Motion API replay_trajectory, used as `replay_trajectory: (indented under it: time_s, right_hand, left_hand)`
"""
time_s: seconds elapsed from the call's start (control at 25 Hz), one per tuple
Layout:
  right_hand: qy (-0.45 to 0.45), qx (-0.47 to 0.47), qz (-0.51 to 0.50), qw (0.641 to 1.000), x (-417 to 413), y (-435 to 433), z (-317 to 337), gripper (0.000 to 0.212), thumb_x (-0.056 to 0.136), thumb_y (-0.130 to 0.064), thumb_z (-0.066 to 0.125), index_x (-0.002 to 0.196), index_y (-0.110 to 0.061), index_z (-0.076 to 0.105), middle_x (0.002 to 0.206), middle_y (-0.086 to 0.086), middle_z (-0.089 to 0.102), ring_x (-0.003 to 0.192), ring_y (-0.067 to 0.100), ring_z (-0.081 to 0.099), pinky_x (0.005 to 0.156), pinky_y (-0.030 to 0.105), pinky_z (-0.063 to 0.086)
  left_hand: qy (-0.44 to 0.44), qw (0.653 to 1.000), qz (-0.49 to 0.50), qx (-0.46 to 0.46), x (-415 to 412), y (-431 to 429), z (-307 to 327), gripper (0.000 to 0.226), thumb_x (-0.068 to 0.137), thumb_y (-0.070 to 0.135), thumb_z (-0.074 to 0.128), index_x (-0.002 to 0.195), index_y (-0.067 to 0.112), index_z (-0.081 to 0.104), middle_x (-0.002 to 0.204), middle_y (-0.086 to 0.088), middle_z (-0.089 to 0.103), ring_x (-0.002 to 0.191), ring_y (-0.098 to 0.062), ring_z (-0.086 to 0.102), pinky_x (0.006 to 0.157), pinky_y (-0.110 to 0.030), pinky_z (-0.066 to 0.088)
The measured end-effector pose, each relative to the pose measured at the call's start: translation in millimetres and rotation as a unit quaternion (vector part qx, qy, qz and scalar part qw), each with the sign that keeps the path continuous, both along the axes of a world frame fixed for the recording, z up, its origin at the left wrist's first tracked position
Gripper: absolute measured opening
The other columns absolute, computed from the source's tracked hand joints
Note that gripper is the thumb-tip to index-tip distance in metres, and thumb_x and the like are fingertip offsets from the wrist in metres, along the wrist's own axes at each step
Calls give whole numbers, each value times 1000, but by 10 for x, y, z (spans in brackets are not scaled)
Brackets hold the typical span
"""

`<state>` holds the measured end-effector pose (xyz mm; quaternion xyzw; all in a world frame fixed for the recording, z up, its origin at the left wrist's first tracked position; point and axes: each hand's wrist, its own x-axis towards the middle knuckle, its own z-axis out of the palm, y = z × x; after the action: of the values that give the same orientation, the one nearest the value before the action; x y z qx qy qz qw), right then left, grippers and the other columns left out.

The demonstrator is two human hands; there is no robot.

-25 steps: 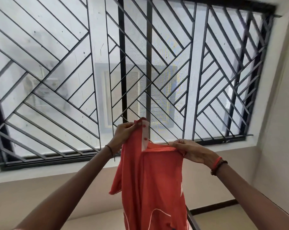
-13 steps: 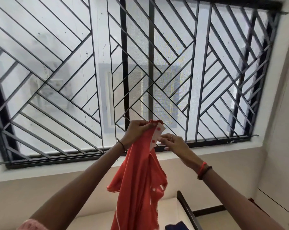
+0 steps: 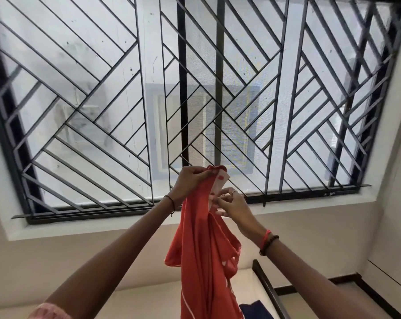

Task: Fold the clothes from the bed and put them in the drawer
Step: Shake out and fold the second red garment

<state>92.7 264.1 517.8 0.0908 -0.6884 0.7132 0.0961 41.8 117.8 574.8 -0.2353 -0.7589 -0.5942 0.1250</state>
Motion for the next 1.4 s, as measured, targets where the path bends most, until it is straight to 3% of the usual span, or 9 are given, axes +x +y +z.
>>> replay_trajectory:
  time_s: [0.12, 0.32, 0.52, 0.68, 0.88, 1.04, 1.2, 1.28, 1.4]
  right_hand:
    - [12, 8, -23, 1000, -17, -23, -41, 15, 86, -13, 67, 93, -4, 57, 82, 15, 62, 77, 22, 61, 69, 32, 52]
    - [-34, -50, 71, 996, 90, 85, -71, 2, 88, -8, 63, 89, -8, 61, 80, 6, 66, 73, 16, 65, 75, 31, 54]
    - [-21, -93, 84, 992, 148, 105, -62, 6, 88, -3, 61, 91, -2, 65, 77, 3, 70, 71, 13, 67, 70, 24, 56]
    - [-26, -76, 57, 995, 130, -2, -98, 8, 83, -3, 66, 88, 1, 70, 78, 9, 70, 69, 18, 65, 65, 25, 55]
    - [-39, -88, 63, 993, 150, -68, -225, 9, 85, -4, 64, 84, -5, 73, 77, 8, 72, 68, 15, 68, 65, 22, 56]
    - [-26, -61, 47, 997, 199, -94, -228, 13, 86, -3, 63, 79, -8, 74, 77, 8, 71, 69, 17, 67, 67, 24, 55]
    - [1, -56, 6, 998, 258, -104, -192, 13, 84, 1, 64, 79, -6, 73, 74, 8, 72, 67, 15, 67, 66, 20, 56]
    - [3, -50, -5, 999, 287, -92, -187, 11, 84, 1, 64, 81, -4, 73, 76, 11, 72, 67, 15, 67, 66, 20, 56]
    - [-8, -46, -11, 999, 336, -78, -176, 9, 85, -1, 65, 83, -5, 73, 75, 10, 71, 64, 14, 66, 63, 20, 56]
  left_hand:
    - [5, 1000, -12, -17, 47, 10, -2, 17, 85, 26, 70, 73, 13, 74, 61, 4, 59, 62, -4, 46, 53, -19, 35]
    - [16, 999, 24, -30, 2, -108, -72, 24, 84, 29, 70, 70, 10, 71, 53, 12, 54, 54, 3, 42, 50, -17, 32]
    - [-56, 997, 12, -49, -50, -216, -329, 33, 86, 34, 68, 87, 1, 70, 77, -2, 63, 69, -10, 54, 65, -28, 42]
    - [-63, 990, 108, -57, 101, -193, -466, 26, 87, 34, 66, 88, 8, 62, 75, 4, 58, 67, -6, 51, 64, -19, 41]
    - [-118, 990, -5, -82, 350, -193, -746, 29, 86, 35, 67, 88, 7, 71, 86, -7, 70, 75, -14, 64, 77, -31, 52]
    - [-107, 991, 18, -78, 391, -186, -785, 19, 80, 30, 74, 82, 11, 74, 77, -4, 70, 68, -10, 58, 68, -26, 48]
    - [-178, 982, -7, -66, 520, -175, -672, 29, 85, 27, 70, 97, 1, 73, 78, -2, 68, 64, 3, 55, 50, -7, 36]
    - [-234, 969, -11, -72, 571, -166, -644, 29, 86, 32, 68, 101, 8, 72, 77, 6, 65, 61, 6, 52, 54, -11, 36]
    - [-315, 948, -20, -43, 589, -162, -670, 24, 81, 44, 70, 94, 24, 72, 85, 12, 65, 76, -5, 48, 71, -26, 35]
